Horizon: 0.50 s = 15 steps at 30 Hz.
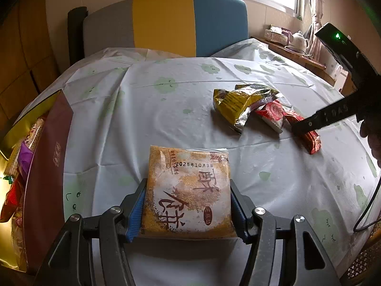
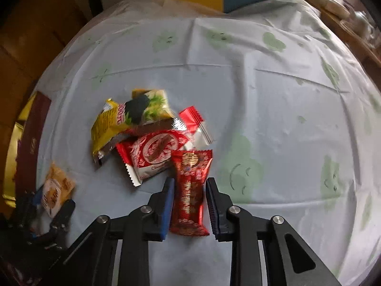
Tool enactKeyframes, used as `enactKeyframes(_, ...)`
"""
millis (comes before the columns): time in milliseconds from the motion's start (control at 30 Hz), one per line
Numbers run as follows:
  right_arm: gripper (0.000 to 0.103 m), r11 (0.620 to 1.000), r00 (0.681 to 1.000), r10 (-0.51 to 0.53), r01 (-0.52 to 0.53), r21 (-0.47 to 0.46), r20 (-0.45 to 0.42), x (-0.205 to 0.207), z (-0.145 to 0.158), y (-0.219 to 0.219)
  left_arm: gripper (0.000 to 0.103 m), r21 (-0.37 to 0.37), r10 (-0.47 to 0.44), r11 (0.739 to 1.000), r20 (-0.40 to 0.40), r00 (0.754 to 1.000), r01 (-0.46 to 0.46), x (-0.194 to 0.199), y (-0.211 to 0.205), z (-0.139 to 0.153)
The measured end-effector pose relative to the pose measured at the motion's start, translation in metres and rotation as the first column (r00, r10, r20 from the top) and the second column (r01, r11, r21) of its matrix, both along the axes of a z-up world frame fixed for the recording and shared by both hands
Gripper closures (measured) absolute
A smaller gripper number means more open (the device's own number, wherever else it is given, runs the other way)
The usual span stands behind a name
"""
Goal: Organize snacks
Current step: 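Hold the pastry bag with left while right grasps the red candy bar, then carry the pastry bag into the gold tin and open the left gripper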
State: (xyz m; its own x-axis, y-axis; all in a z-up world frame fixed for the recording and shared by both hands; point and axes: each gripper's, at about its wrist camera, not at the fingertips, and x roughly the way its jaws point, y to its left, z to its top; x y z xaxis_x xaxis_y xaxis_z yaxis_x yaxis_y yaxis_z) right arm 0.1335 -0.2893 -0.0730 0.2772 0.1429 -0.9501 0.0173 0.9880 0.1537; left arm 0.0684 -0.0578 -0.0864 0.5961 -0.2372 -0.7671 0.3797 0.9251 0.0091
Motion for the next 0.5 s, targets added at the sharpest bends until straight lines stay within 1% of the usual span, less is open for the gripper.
enactKeyframes(133, 0.075, 0.996, 0.999, 0.044, -0.044, -0.073, 0.006, -0.003, -0.001, 0.013, 0.041, -0.001, -0.001, 1.000, 0.007, 1.000, 0.001, -0.001, 0.001, 0.000)
enactKeyframes(233, 0.075, 0.996, 0.999, 0.046, -0.046, -0.078, 0.001, -0.003, 0.000, 0.015, 0.041, -0.003, 0.000, 1.000, 0.007, 1.000, 0.000, -0.002, 0.001, 0.000)
enactKeyframes(367, 0.074, 0.998, 0.999, 0.039, -0.040, -0.051, -0.027, -0.002, -0.002, 0.011, 0.041, -0.002, 0.003, 1.000, 0.008, 1.000, -0.003, -0.002, 0.001, 0.000)
enactKeyframes(400, 0.074, 0.997, 0.999, 0.043, -0.045, -0.055, -0.027, -0.009, -0.001, 0.003, 0.040, -0.001, 0.004, 1.000, 0.009, 1.000, -0.004, -0.002, 0.001, 0.000)
enactKeyframes(500, 0.074, 0.992, 0.997, 0.077, -0.079, -0.100, -0.021, -0.011, -0.001, 0.010, 0.040, 0.002, 0.008, 1.000, 0.011, 1.000, -0.009, -0.003, -0.001, 0.000)
